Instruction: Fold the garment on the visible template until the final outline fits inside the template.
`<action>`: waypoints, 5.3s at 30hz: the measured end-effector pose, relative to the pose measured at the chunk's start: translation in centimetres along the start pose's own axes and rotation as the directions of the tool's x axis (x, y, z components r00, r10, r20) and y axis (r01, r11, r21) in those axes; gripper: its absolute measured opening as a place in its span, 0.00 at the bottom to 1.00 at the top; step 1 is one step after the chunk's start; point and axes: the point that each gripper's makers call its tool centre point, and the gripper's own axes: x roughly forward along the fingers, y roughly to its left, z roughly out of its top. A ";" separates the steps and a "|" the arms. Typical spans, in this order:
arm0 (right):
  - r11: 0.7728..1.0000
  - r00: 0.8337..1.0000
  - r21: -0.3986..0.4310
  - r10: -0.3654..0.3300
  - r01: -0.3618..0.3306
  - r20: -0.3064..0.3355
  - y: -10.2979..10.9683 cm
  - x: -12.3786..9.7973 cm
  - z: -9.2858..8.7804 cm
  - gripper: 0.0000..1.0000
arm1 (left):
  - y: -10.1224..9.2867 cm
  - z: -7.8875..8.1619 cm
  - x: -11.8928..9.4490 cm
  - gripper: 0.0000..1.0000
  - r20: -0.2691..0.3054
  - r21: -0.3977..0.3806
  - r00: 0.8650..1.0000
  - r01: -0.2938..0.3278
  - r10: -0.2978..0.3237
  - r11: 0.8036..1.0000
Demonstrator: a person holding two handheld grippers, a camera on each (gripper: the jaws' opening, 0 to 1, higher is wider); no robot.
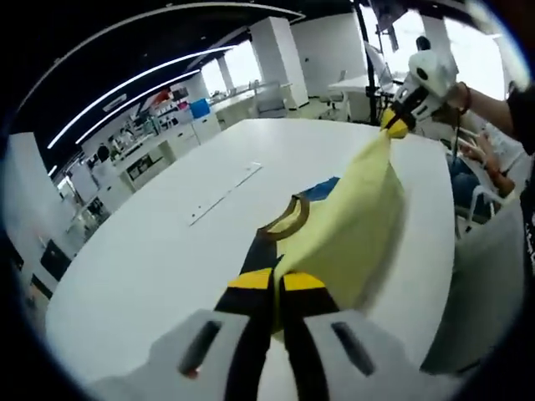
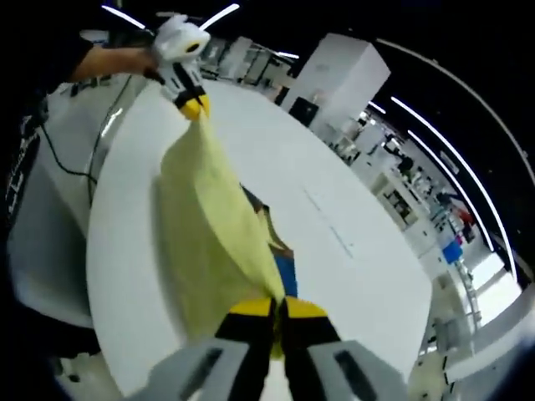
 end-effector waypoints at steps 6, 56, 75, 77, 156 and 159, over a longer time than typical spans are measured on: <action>0.997 0.997 -0.069 -0.035 0.031 -0.066 -1.0 2.6 -0.7 0.00 | 0.7 0.0 1.4 0.00 -0.016 -0.013 1.000 -0.011 0.011 1.000; 0.997 0.978 0.004 0.079 -0.080 -0.194 -2.2 15.8 -7.0 0.00 | 6.1 -9.3 13.4 0.14 -0.122 -0.282 0.992 -0.010 -0.025 0.959; 0.963 0.984 0.235 0.153 -0.129 -0.088 -1.2 15.3 -7.3 0.19 | 6.4 -8.6 10.7 0.04 -0.115 0.059 0.993 -0.012 0.018 0.998; 0.963 0.985 0.239 0.147 -0.123 -0.086 -1.2 15.3 -7.2 0.19 | 6.6 -8.6 10.2 0.01 -0.105 0.053 0.994 -0.030 0.036 0.998; 0.716 0.990 0.684 0.074 -0.138 0.122 -1.2 11.3 -5.6 0.94 | 4.4 -7.5 6.9 0.81 0.098 -0.360 0.995 0.009 0.029 0.933; 0.717 0.987 0.679 0.091 -0.156 0.130 -0.6 11.0 -5.5 0.98 | 3.7 -7.8 6.3 0.86 0.114 -0.367 0.993 0.036 0.007 0.930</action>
